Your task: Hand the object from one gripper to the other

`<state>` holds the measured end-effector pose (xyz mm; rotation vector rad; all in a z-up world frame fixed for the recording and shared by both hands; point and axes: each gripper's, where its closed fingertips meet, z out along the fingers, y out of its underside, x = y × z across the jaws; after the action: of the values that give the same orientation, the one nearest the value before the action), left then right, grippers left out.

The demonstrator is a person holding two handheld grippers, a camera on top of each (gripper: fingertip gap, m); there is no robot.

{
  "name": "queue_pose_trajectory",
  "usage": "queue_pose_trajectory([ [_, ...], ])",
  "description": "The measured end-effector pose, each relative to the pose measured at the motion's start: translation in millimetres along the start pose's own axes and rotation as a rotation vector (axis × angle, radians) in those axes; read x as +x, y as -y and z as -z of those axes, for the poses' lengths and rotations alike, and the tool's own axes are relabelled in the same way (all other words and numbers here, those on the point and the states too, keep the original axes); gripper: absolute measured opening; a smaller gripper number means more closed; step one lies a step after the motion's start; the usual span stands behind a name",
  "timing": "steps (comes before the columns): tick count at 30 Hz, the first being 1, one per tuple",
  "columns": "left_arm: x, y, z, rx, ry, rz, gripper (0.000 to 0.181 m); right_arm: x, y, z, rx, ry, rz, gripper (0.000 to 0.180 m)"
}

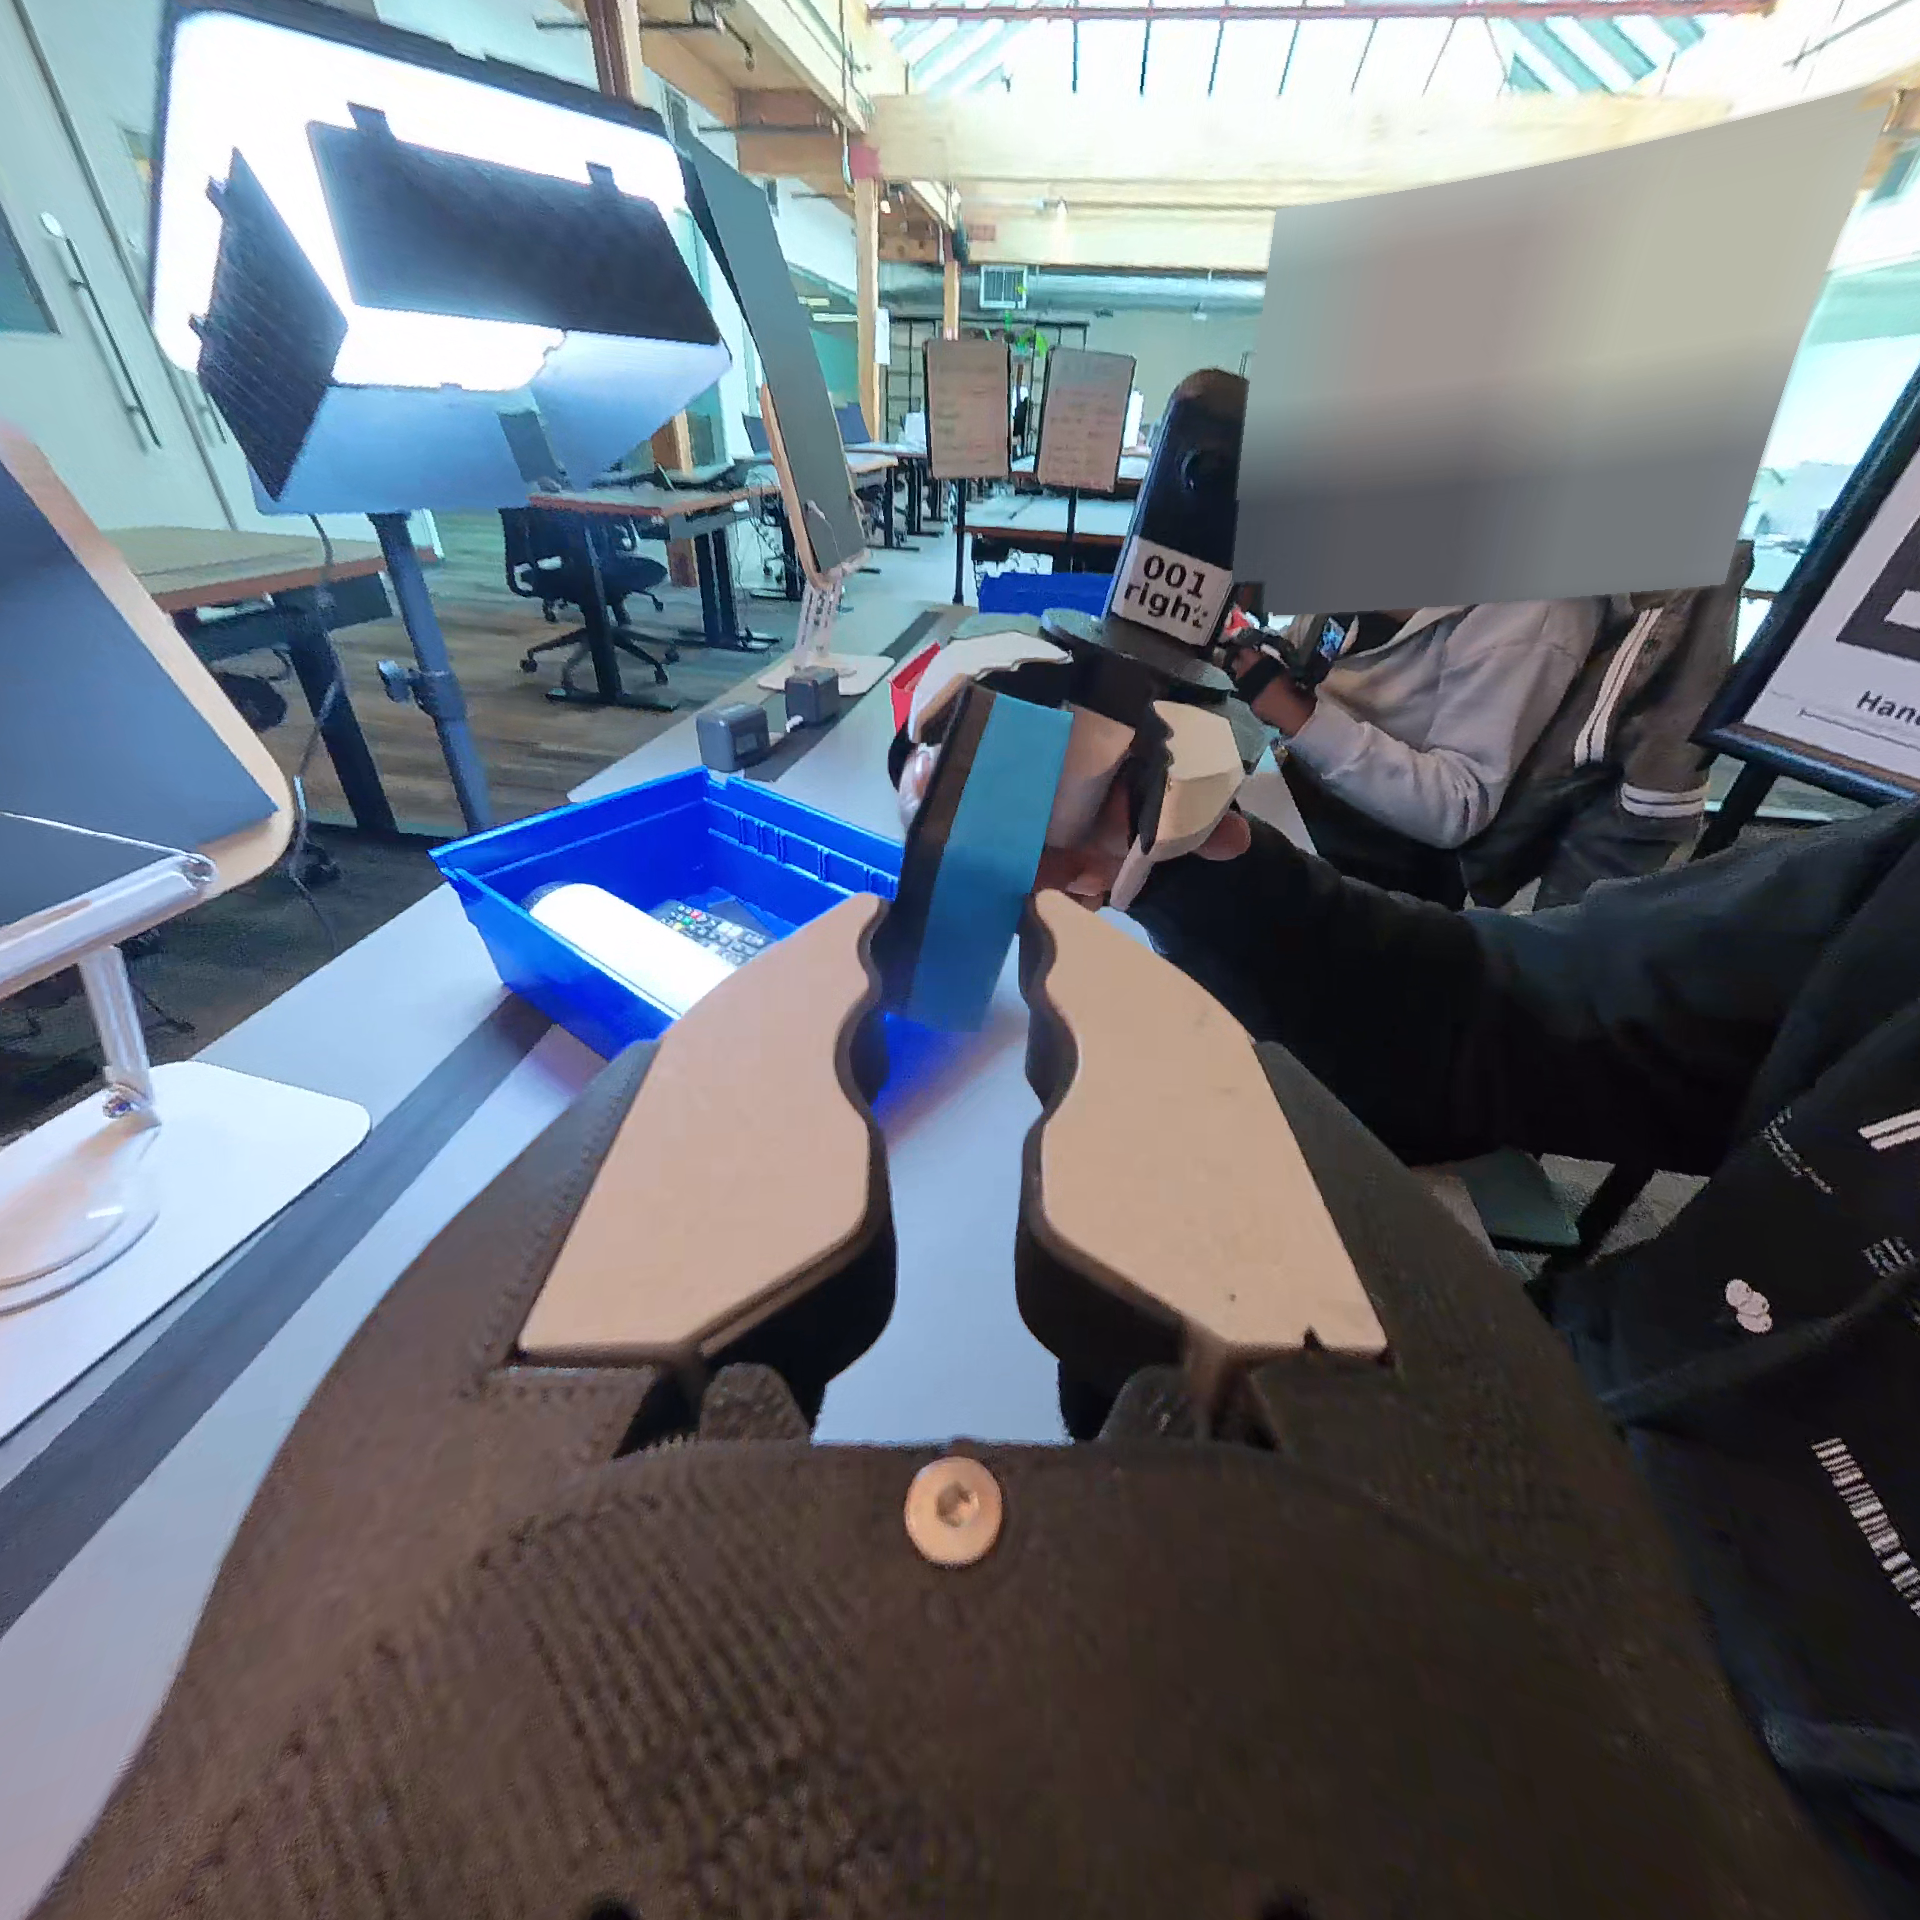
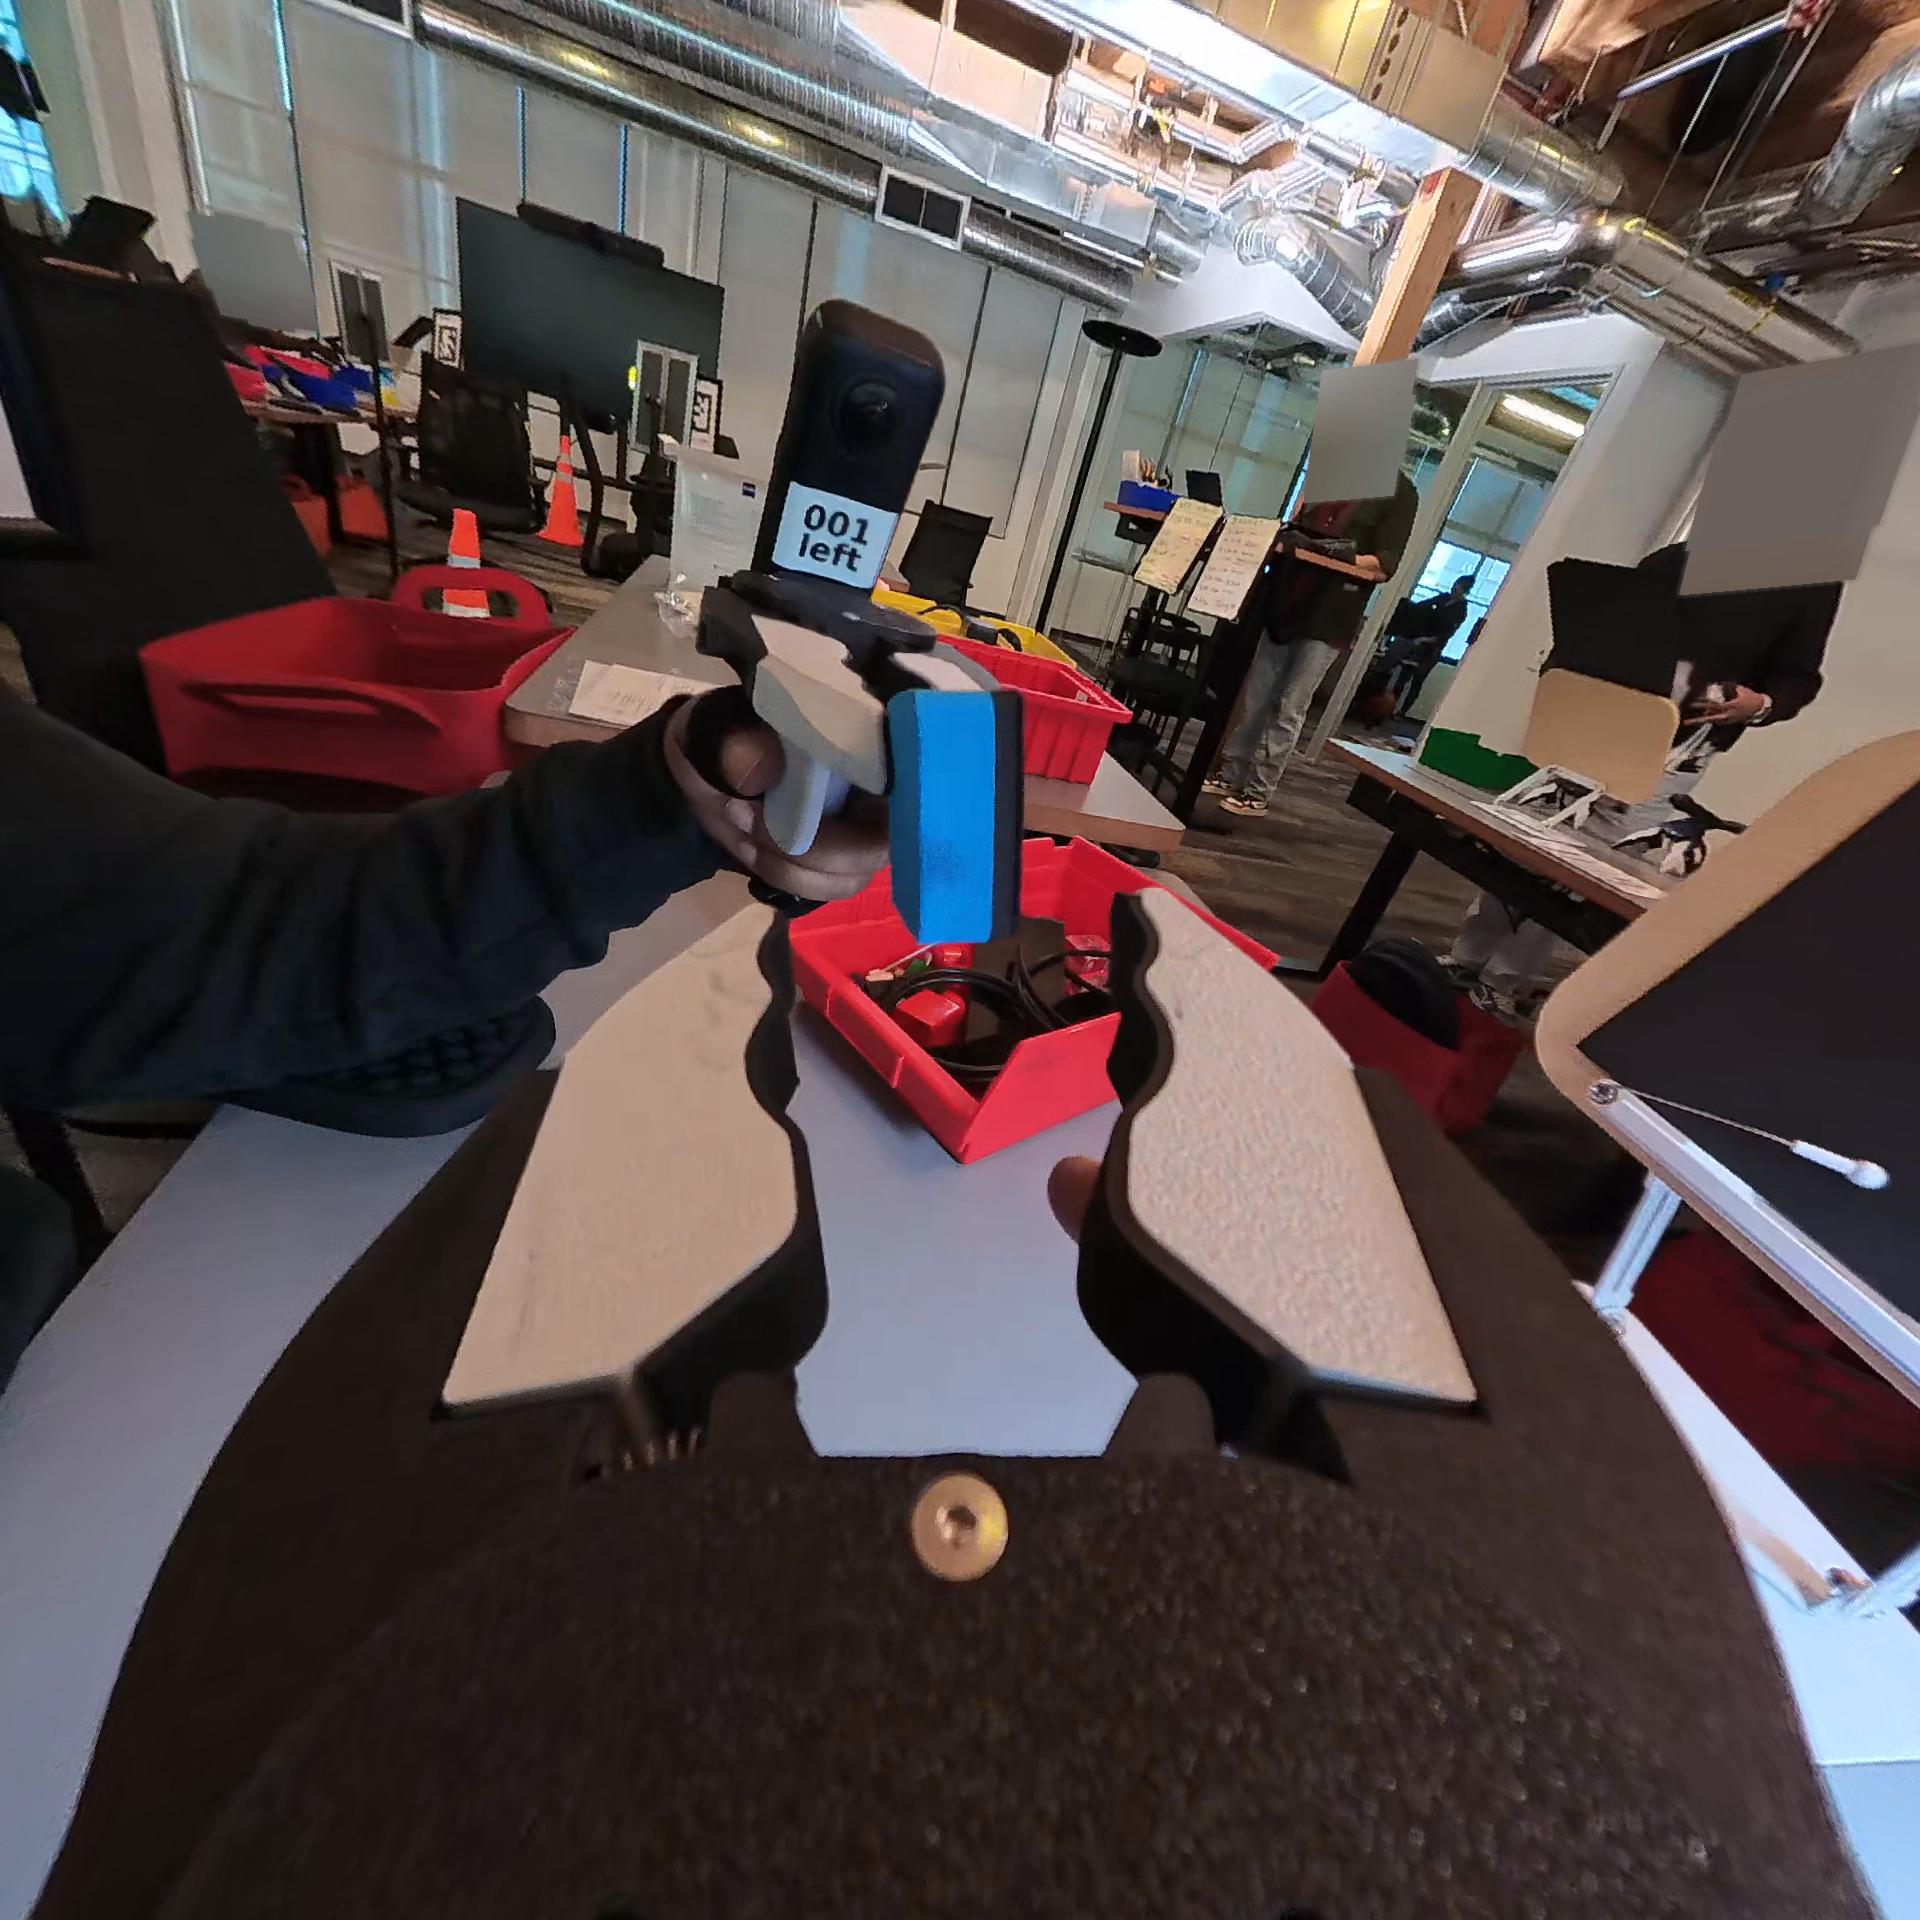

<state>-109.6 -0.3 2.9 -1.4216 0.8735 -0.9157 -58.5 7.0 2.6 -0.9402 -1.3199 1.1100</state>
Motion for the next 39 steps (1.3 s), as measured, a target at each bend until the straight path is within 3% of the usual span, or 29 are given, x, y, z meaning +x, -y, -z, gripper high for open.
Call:
queue_pose_trajectory([
  [8, 6.7, -17.0, -17.6, -0.068, -0.039, 0.021, 0.022, -2.0, -15.9, -9.8, -0.074, 0.0, -0.015, 0.041],
  [11, 6.7, -18.9, -20.3, -0.074, -0.032, 0.014, 0.023, -3.4, -22.0, -12.6, -0.102, 0.011, -0.035, 0.023],
  [14, 5.5, -15.6, -19.6, -0.053, -0.011, -0.022, 0.023, -2.4, -21.5, -12.9, -0.106, 0.016, -0.085, 0.023],
  [16, 8.4, -10.1, -17.8, -0.032, 0.002, -0.087, 0.039, 1.8, -13.5, -8.0, -0.071, 0.016, -0.145, 0.023],
  [20, 12.8, -0.7, -11.2, -0.032, 0.061, -0.242, 0.053, 13.1, 7.4, 10.0, 0.026, 0.044, -0.336, 0.022],
  [26, 4.0, 1.2, -12.3, -0.121, 0.285, -0.562, 0.055, 16.0, 9.5, 14.7, 0.053, 0.122, -0.578, 0.022],
  [35, 6.2, -18.5, -29.4, -0.223, 0.341, -0.844, 0.061, -3.2, -14.3, -6.9, -0.05, 0.24, -0.742, 0.022],
  [39, 3.2, -16.3, -25.8, -0.219, 0.376, -0.913, 0.055, -6.4, -15.9, -8.9, -0.054, 0.277, -0.804, 0.022],
])
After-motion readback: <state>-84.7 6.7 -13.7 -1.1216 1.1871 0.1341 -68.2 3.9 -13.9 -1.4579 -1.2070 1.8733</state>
